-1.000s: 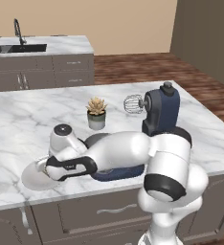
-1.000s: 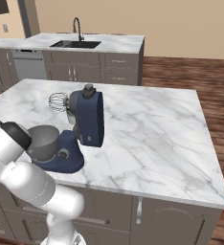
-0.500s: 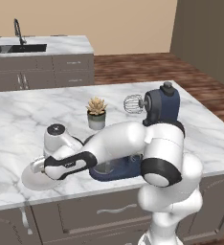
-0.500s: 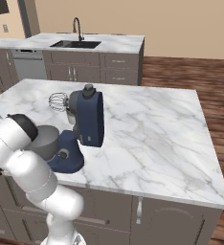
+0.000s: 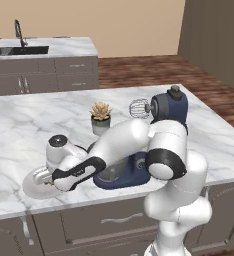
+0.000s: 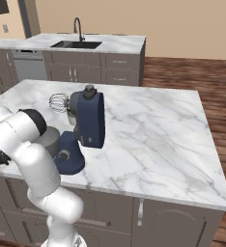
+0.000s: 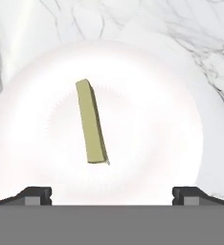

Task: Add butter and sugar cubes to the stand mixer bowl and then turn on the stand mixer to begin making frosting.

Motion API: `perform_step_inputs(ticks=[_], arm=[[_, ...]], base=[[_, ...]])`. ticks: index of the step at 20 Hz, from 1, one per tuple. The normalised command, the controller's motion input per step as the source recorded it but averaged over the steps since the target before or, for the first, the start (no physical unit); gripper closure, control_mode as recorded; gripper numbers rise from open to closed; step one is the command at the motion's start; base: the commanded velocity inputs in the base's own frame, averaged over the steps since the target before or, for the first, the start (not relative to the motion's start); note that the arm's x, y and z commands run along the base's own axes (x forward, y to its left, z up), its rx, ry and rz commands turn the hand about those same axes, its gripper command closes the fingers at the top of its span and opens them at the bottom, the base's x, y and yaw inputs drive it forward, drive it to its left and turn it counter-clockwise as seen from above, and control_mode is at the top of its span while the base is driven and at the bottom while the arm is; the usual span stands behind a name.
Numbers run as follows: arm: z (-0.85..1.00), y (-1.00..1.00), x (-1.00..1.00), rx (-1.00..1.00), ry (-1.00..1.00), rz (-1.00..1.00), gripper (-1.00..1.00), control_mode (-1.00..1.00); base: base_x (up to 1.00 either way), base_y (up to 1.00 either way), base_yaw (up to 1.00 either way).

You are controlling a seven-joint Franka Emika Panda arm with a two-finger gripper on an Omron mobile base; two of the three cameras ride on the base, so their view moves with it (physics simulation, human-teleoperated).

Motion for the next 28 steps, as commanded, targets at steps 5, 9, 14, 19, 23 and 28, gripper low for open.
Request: perform_step_inputs(ticks=[5, 9, 14, 19, 23, 28], arm=[[-0.02, 0.12, 0.16, -0.02, 0.00, 0.00, -1.00, -1.00], [-0.11, 0.22, 0.10, -0.03, 0.00, 0.00, -1.00, -1.00], [-0.03, 0.24, 0.00, -0.05, -0.02, 0.00, -1.00, -1.00], [0.00, 0.20, 0.00, -0.09, -0.11, 0.00, -1.00, -1.00], [-0.02, 0.00, 0.13, -0.04, -0.04, 0.00, -1.00, -1.00], [-0.10, 0.00, 0.32, 0.00, 0.00, 0.00, -1.00, -1.00]], base=[[0.00, 0.00, 0.00], [0.00, 0.00, 0.00], [0.00, 0.00, 0.00], [0.00, 0.00, 0.00], [0.00, 0.00, 0.00], [0.00, 0.00, 0.00]])
